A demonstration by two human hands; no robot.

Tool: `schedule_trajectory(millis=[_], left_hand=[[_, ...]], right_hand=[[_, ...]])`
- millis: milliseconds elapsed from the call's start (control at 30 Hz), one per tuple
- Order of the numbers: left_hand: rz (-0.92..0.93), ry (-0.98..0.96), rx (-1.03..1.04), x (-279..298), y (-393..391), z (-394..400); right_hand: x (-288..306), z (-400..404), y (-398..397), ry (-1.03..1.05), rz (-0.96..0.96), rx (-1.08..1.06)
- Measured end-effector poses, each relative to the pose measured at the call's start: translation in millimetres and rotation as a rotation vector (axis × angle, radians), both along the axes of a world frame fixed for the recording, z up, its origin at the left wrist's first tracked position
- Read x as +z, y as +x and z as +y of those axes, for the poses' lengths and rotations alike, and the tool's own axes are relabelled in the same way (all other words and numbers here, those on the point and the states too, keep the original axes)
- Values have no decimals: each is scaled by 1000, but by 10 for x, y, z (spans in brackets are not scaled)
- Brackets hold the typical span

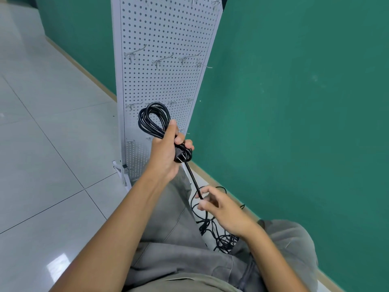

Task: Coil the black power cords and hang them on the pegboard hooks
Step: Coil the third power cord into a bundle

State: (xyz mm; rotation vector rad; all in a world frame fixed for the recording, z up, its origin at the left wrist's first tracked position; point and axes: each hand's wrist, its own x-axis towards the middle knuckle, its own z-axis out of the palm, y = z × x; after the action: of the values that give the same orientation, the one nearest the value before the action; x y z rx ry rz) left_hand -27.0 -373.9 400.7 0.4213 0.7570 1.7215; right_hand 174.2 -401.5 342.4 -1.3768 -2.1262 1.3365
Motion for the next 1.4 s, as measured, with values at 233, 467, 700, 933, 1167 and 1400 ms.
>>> schedule_trajectory(millis=[233, 467, 700, 933, 1167, 1400], left_hand=[[249, -140, 70, -108, -67, 8], [615, -89, -171, -187, 203, -43], [648, 81, -548, -136, 550, -208], [429, 165, -751, -35, 600, -306], [273, 291, -697, -16, 529, -271], [161, 300, -557, 168, 209, -188]], right_hand=[[297, -87, 101, 110, 292, -228], [810, -139, 37, 272, 308, -200], [1064, -48, -23, 366, 443, -333], [1008, 28, 113, 415, 363, -497], [820, 50, 191, 295, 478, -361], [392, -34, 294, 139, 453, -431]])
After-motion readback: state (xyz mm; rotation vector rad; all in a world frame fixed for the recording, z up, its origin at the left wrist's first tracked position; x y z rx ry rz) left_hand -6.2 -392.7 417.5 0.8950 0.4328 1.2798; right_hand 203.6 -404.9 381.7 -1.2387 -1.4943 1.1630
